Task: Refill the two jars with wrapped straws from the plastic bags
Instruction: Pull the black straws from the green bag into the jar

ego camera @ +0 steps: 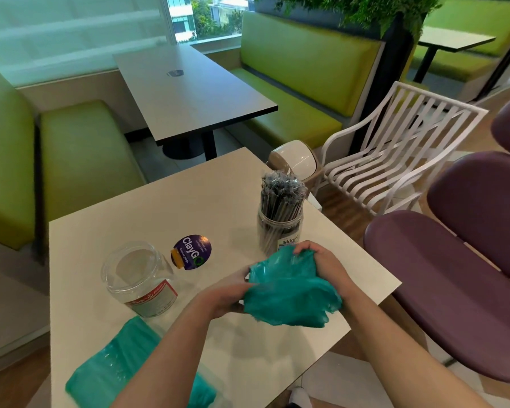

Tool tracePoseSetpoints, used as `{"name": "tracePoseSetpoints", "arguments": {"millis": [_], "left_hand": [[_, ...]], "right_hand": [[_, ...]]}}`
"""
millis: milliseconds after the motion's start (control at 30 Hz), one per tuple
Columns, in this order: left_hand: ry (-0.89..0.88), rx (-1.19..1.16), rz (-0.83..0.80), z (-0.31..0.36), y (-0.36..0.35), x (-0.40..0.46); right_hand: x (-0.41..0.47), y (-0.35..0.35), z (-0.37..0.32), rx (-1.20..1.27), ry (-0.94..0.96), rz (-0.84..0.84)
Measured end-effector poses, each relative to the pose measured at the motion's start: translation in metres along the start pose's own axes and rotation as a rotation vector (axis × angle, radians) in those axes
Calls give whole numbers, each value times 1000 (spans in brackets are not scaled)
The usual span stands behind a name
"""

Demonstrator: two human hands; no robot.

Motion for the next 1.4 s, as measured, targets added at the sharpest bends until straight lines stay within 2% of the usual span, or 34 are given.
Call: {"name": "tracePoseSetpoints", "arguments": {"millis": [100, 200, 300, 400, 567, 733, 833, 900, 1000, 1167, 1267, 1400], "left_hand": [[-57, 12, 86, -1, 4, 5], [-177, -1, 236, 4, 9, 5], [-295, 38, 359, 8, 12, 6], [-354, -19, 392, 7, 14, 7], [-379, -89, 423, 5, 18, 9], [-421, -83, 519, 7, 20, 11], [-422, -17, 537, 7, 20, 11], [-421, -8, 520, 8, 18, 11], [-322, -94, 418, 8, 14, 10], [-136, -449, 50, 2, 12, 6], [-103, -352, -12, 6, 6, 2], [-93, -139, 90, 9, 3, 8]], "right_hand": [[-1, 5, 9, 120, -134, -119], [-5, 5, 19, -45, -302, -247], [-7, 4, 27, -280, -362, -211], [-1, 9, 31, -377, -275, -142], [3, 9, 25, -97, -165, -164], [-2, 6, 23, 144, -303, -145], [-8, 1, 23, 99, -395, -222], [-8, -2, 23, -15, -360, -246], [-2, 0, 23, -34, -249, -149], [5, 13, 23, -117, -94, 32], [5, 12, 18, -315, 25, 112], [3, 0, 9, -544, 188, 240]]}}
Point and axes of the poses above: each hand's wrist, its own x-axis towards the middle knuckle, its own y-axis out of the back of the hand, z = x × y, the point moved 4 cm from there along x, towards the middle knuckle, and after that the axes turned 2 degrees about -y, right-handed, at the moved point
